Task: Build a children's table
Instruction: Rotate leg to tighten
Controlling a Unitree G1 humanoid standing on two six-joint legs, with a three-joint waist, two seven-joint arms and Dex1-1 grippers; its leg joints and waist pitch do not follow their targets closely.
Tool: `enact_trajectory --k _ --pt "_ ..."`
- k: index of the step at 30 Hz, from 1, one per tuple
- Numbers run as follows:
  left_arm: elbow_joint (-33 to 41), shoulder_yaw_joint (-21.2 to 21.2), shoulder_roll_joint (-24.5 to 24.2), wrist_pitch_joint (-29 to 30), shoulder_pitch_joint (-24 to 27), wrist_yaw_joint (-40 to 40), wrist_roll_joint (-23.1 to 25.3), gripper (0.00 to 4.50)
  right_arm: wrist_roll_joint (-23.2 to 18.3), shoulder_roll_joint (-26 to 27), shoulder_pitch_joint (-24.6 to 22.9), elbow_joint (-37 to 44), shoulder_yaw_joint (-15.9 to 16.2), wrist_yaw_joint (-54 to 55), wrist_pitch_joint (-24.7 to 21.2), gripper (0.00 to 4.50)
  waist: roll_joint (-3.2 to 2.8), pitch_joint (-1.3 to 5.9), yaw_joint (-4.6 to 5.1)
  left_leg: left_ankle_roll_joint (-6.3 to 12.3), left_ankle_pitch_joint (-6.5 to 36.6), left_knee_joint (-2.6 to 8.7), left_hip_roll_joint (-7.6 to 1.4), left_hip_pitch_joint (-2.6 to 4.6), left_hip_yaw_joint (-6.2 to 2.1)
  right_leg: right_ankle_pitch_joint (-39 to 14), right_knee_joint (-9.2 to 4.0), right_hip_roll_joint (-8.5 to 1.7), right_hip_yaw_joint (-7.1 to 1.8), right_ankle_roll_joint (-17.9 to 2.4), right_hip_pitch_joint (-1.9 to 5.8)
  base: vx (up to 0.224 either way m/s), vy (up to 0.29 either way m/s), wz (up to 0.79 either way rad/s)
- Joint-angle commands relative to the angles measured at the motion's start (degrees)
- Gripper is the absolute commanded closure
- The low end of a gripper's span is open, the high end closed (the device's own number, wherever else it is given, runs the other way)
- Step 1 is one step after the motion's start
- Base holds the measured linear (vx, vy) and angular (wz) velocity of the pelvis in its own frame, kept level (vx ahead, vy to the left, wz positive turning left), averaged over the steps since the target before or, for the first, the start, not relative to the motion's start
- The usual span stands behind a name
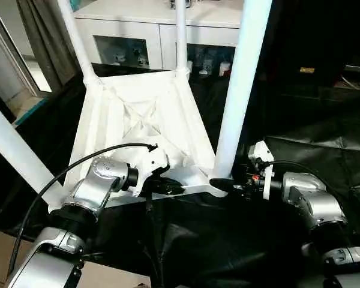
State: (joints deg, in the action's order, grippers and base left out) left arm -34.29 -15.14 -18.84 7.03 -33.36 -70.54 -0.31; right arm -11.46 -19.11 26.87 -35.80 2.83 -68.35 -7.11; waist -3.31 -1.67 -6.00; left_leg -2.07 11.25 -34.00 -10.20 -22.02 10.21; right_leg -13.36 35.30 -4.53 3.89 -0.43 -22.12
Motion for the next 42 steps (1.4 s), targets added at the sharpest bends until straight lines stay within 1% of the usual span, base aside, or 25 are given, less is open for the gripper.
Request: enact_trajectory --k 1,2,3,4,7,8,10,11,12,14,18,20,22,24,25,27,28,29,30,31,32,33,36,37,42 --pt "-0.4 0.24 1.65 -0.41 -0.52 4.02 0.15 4.5 1.03 3.47 -2.44 0.72 3.98 1.12 -0.65 1.74 -0.47 3.34 -0.18 6.57 3.79 3.23 -3.57 0.98 -1.28 10.91 -2.55 -4.48 -2.27 -17.6 2.9 0.0 0.0 0.0" --pt "-1.57 1.39 3.19 -0.06 -0.98 8.3 0.49 4.5 3.14 5.82 -2.78 -1.19 2.98 9.46 0.89 1.74 -0.71 3.16 -0.11 6.0 4.55 3.34 -3.56 0.99 -1.28 9.81 -2.74 -4.48 -2.29 -17.27 2.76 0.0 0.0 0.0" --pt "-1.57 1.39 3.19 -0.06 -0.98 8.3 0.49 4.5 3.14 5.82 -2.78 -1.19 2.98 9.46 0.89 1.74 -0.48 2.81 0.23 4.67 7.34 3.84 -3.6 1.09 -1.27 6.32 -3.24 -4.58 -2.36 -17.04 2.66 0.0 0.0 0.0" --pt "-2.12 1.98 4.19 0.03 -1.12 10.9 0.74 4.5 4.76 7.38 -2.69 -2.97 2.35 15.31 2.07 1.74 -0.65 2.78 0.34 3.72 9.1 4.02 -3.52 1.18 -1.36 3.63 -3.43 -4.67 -2.31 -16.82 2.81 0.0 0.0 0.0" --pt "-3.07 2.17 5.65 0.22 -1.35 14.99 1.79 4.5 6.04 9.8 -2.23 -5.1 1.4 22.6 2.13 1.75 -0.93 1.32 1.68 -1.13 21.29 5.4 -3.25 2.02 -1.67 -19.39 -5.63 -4.83 -2.57 -12.51 2.61 0.0 0.0 0.0" --pt "-3.63 2.25 6.82 0.65 -1.53 17.52 2.31 4.5 5.99 11.66 -1.81 -6.0 0.54 26.41 1.98 1.76 -1.47 1.22 1.84 -1.78 22.27 5.39 -3.27 2.33 -1.82 -21.97 -5.9 -5.08 -2.78 -11.81 2.37 0.0 0.0 0.0" --pt "-4.49 2.46 9.14 1.39 -1.84 21.9 2.94 4.5 5.59 14.98 -1.07 -7.02 -0.79 32.08 1.55 1.76 -1.43 0.88 2.61 -2.99 25.0 5.8 -3.12 2.65 -2.15 -27.15 -6.52 -5.01 -2.86 -9.92 2.12 0.0 0.0 0.0" --pt "-4.87 2.57 10.98 1.74 -2.03 24.48 3.06 4.5 5.56 17.13 -0.62 -7.17 -1.21 35.35 1.47 1.76 -1.19 1.14 2.88 -2.87 24.29 5.9 -3.02 2.44 -2.41 -27.19 -6.6 -5.02 -2.84 -9.02 2.45 0.0 0.0 0.0" --pt "-5.0 2.57 11.66 1.84 -2.11 25.31 3.1 4.5 5.63 17.86 -0.49 -7.15 -1.28 36.56 1.51 1.76 -1.27 1.26 2.96 -2.36 23.04 5.91 -3.0 2.41 -2.26 -25.44 -6.6 -4.9 -2.99 -8.97 2.24 0.0 0.0 0.0" --pt "-5.01 2.66 13.96 1.92 -2.31 27.71 3.02 4.5 6.54 19.94 0.28 -7.74 -0.75 39.92 2.34 1.76 -1.2 1.2 3.01 -1.65 22.48 5.84 -3.02 2.42 -2.05 -24.19 -6.7 -4.93 -3.13 -9.49 1.97 0.0 0.0 0.0" --pt "-3.81 1.86 16.12 1.32 -1.98 27.31 2.62 4.5 7.96 21.15 1.03 -7.98 1.46 39.31 4.38 1.76 -1.06 1.48 2.83 -0.27 19.8 5.78 -3.01 1.94 -1.92 -19.94 -6.33 -4.9 -3.11 -10.13 2.22 0.0 0.0 0.0" --pt "-3.16 1.47 15.76 0.52 -1.6 25.68 2.56 4.5 6.87 20.64 1.43 -8.25 0.09 38.46 5.04 1.06 -0.69 1.6 2.68 0.66 17.66 5.68 -3.0 1.65 -1.8 -17.2 -6.07 -4.93 -3.15 -10.68 2.43 0.0 0.0 0.0" --pt "-2.15 1.26 14.73 -0.04 -0.97 23.74 2.41 4.5 6.48 19.3 1.54 -7.95 -0.37 36.09 5.22 1.06 -0.59 1.72 2.57 1.33 16.33 5.59 -3.05 1.56 -1.72 -16.05 -5.94 -5.04 -3.16 -10.97 2.5 0.0 0.0 0.0" --pt "-0.87 1.35 13.25 -0.1 -0.23 20.89 1.53 4.5 6.52 17.06 1.36 -6.78 0.33 32.31 4.87 0.86 -0.54 2.05 2.44 2.92 12.66 5.2 -3.14 1.25 -1.56 -10.12 -5.36 -4.88 -3.0 -12.14 2.77 0.0 0.0 0.0" --pt "-0.13 1.23 12.38 -0.26 0.24 18.89 0.99 4.5 6.45 15.78 1.17 -5.98 1.02 29.78 4.14 0.62 -0.86 2.09 2.44 3.25 12.01 5.08 -3.12 1.25 -1.51 -8.78 -5.25 -4.89 -3.01 -12.49 2.77 0.0 0.0 0.0" --pt "1.35 1.01 10.13 0.13 1.3 14.43 0.05 4.5 6.7 12.17 0.46 -3.95 2.91 23.84 4.21 0.62 -0.91 2.32 2.46 4.92 8.93 4.66 -3.05 1.04 -1.4 -2.59 -4.66 -4.61 -2.69 -13.74 3.09 0.0 0.0 0.0" --pt "1.77 0.86 9.47 0.11 1.6 12.98 -0.25 4.5 6.53 11.13 0.22 -3.26 3.09 22.37 4.21 0.62 -0.62 2.62 2.37 6.07 6.61 4.25 -2.87 0.68 -1.28 0.01 -4.23 -4.6 -2.49 -13.99 3.46 0.0 0.0 0.0" --pt "2.17 0.64 8.7 0.09 1.89 11.4 -0.53 4.5 6.07 10.05 -0.02 -2.43 3.14 20.63 3.99 0.62 -0.68 2.77 2.29 6.68 5.31 4.07 -2.87 0.65 -1.18 1.8 -4.07 -4.58 -2.48 -14.24 3.45 0.0 0.0 0.0" --pt "2.54 0.42 8.01 0.19 2.09 10.0 -0.69 4.5 5.51 9.06 -0.2 -1.63 2.98 19.01 3.62 0.62 -0.25 2.99 2.28 8.15 2.78 3.57 -2.83 0.65 -1.02 6.19 -3.65 -4.49 -2.5 -14.92 3.32 0.0 0.0 0.0" --pt "2.74 0.25 7.5 0.27 2.19 9.01 -0.79 4.5 5.12 8.44 -0.29 -1.12 2.88 17.99 3.32 0.62 -0.38 3.19 2.12 8.85 1.33 3.3 -2.77 0.58 -1.07 8.68 -3.17 -4.5 -2.49 -15.29 3.35 0.0 0.0 0.0" --pt "2.93 0.09 7.03 0.35 2.3 8.07 -0.89 4.5 4.75 7.85 -0.37 -0.63 2.78 17.03 3.04 0.62 0.02 3.16 2.11 9.66 0.48 3.23 -2.75 0.45 -1.02 10.22 -3.09 -4.4 -2.41 -15.48 3.28 0.0 0.0 0.0" --pt "3.18 -0.41 4.96 0.69 2.56 4.49 -0.88 4.5 3.15 5.78 -0.59 1.11 2.3 12.32 2.4 0.62 -0.02 3.12 1.82 11.06 0.2 3.05 -2.74 0.35 -0.99 10.49 -2.96 -4.46 -2.14 -15.91 3.1 0.0 0.0 0.0" --pt "2.87 -0.91 2.57 0.96 2.68 1.09 -0.62 4.5 1.91 3.2 -0.46 1.93 2.37 5.68 1.25 0.62 -0.17 3.22 1.37 11.9 -0.31 2.82 -3.29 0.43 -1.1 8.73 -2.72 -4.31 -2.02 -16.4 2.57 0.0 0.0 0.0" --pt "2.99 -0.97 2.2 1.29 2.72 0.5 -0.7 4.5 1.89 2.74 -0.38 1.89 2.48 4.73 1.14 0.62 0.27 3.1 1.29 11.85 0.08 2.88 -3.37 0.47 -1.01 7.99 -2.83 -4.26 -2.03 -16.47 2.45 0.0 0.0 0.0" --pt "3.3 -0.95 0.88 1.94 2.73 -1.0 -1.05 4.5 0.77 1.28 0.33 1.67 2.73 1.51 -0.14 0.99 0.26 2.69 0.35 8.31 4.95 3.52 -3.73 1.05 -0.94 0.45 -3.33 -4.51 -2.34 -16.58 2.18 0.0 0.0 0.0"
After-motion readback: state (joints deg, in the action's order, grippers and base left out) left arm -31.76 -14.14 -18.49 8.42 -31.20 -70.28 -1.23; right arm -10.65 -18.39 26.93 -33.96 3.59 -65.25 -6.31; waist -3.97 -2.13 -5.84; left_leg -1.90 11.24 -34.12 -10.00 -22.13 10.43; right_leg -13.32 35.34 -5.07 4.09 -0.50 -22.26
